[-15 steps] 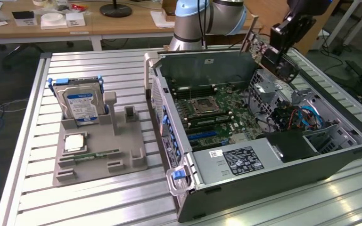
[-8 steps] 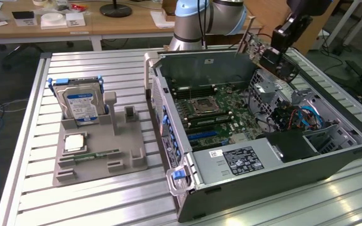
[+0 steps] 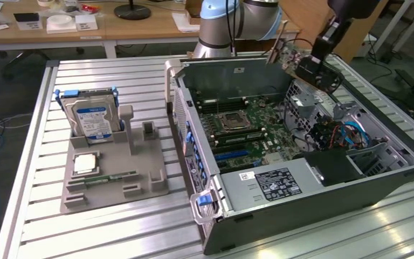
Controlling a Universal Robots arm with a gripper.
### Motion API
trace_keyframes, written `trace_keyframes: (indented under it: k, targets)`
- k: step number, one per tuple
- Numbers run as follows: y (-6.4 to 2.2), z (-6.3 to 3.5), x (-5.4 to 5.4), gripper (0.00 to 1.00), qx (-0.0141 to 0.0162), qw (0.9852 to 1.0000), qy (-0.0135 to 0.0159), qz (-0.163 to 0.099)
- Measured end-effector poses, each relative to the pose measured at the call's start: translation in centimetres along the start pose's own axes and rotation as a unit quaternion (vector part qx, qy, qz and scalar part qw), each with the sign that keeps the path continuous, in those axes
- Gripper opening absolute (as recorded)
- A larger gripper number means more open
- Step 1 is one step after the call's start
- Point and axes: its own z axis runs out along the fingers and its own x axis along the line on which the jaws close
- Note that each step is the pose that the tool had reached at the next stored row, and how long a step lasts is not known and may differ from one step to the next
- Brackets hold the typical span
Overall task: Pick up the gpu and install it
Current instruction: 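Insert the gpu into the slot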
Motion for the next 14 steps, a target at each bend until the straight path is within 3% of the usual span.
trace_keyframes:
  k: [4,7,11,14]
  targets:
    - [0.0,0.04,0.0,0.27,-0.0017,0.9994,0.0025,-0.036]
    - [-0.01,0.08,0.0,0.27,-0.0029,0.998,0.0044,-0.063]
    - [-0.01,0.13,0.01,0.27,-0.0046,0.9951,0.0069,-0.099]
    - [-0.01,0.17,0.01,0.27,-0.0058,0.9919,0.0089,-0.126]
